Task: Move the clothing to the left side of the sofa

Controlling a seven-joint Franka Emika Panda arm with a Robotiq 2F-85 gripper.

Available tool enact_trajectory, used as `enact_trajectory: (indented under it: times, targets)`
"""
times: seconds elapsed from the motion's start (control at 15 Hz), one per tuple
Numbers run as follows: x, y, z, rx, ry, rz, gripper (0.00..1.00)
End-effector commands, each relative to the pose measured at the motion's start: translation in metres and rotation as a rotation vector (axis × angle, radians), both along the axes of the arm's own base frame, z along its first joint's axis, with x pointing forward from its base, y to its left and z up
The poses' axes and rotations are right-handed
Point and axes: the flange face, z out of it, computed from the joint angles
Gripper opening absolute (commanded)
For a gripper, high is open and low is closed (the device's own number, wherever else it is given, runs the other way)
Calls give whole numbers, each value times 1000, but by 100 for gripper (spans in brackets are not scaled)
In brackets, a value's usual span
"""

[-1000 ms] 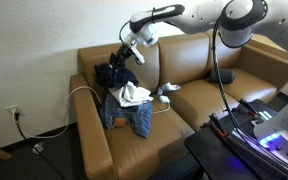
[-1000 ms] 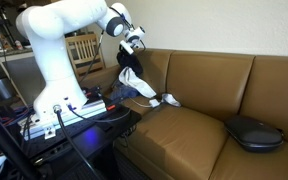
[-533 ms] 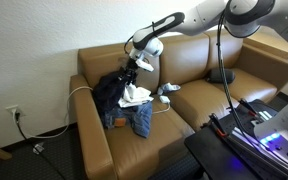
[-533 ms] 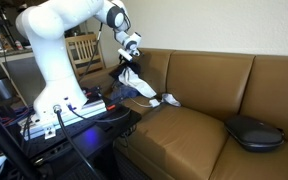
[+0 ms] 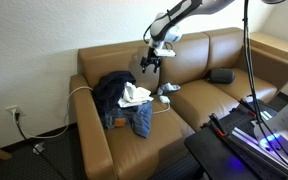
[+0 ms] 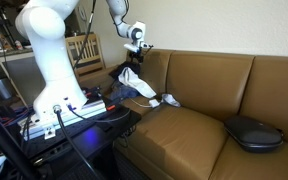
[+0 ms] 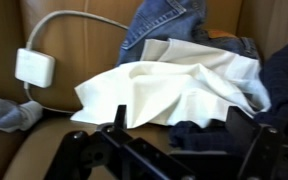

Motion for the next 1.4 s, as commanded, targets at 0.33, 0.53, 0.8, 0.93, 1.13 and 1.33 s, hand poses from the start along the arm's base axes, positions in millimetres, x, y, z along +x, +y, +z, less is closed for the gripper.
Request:
enact_trajectory:
  times: [0.33, 0.53, 0.8, 0.93, 1.13, 1.33]
  targets:
    - [-81, -133, -96, -213, -68, -398, 100]
    - [-91, -148, -136, -279, -228, -441, 100]
    - [-102, -152, -178, -377, -375, -455, 100]
    - [-100, -145, -190, -379, -441, -480, 100]
    - [-103, -137, -186, -363, -457, -498, 100]
    - [-102, -130, -187, -357, -466, -501, 100]
